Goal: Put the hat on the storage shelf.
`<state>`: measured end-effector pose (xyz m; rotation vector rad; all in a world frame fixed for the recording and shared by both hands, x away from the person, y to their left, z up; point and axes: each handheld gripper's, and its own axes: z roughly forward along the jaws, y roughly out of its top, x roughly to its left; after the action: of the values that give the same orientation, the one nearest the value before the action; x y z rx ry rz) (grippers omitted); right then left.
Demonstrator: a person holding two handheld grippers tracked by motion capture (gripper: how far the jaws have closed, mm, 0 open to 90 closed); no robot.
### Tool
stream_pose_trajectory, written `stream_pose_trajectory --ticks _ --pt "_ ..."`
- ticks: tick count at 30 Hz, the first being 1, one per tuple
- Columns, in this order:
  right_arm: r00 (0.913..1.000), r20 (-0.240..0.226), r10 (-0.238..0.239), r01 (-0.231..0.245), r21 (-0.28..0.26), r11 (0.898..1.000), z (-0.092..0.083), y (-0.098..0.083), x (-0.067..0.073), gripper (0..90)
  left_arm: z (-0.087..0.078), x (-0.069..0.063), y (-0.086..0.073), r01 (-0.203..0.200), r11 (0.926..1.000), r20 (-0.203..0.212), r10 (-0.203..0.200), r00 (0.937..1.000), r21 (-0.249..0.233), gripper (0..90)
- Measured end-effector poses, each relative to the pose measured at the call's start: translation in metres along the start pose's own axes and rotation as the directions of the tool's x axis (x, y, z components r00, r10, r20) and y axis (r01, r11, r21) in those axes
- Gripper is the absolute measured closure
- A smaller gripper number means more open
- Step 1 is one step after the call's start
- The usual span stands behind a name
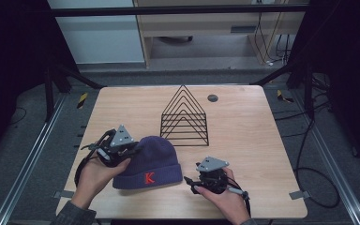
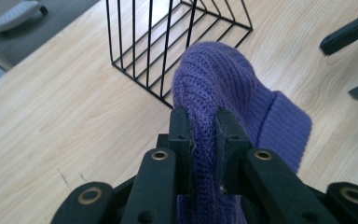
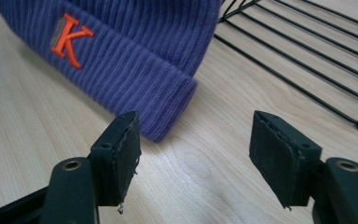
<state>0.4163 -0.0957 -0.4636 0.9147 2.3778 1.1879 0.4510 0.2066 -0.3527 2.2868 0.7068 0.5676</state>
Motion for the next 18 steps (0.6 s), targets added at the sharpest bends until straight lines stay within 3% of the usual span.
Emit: stream_pose_trajectory --ticks 11,18 --pt "0.9995 -0.026 -0.019 0.019 0.002 1.0 0.006 0.005 0.007 33.7 -0.026 -0.005 0.016 -0.068 0.9968 -0.022 0.067 0.9975 -0.042 78.8" --pt "0.999 -0.032 -0.032 0.033 0.012 0.999 0.015 0.02 0.007 28.3 -0.041 -0.001 0.024 -0.087 0.9933 -0.037 0.085 0.9957 -0.075 78.8"
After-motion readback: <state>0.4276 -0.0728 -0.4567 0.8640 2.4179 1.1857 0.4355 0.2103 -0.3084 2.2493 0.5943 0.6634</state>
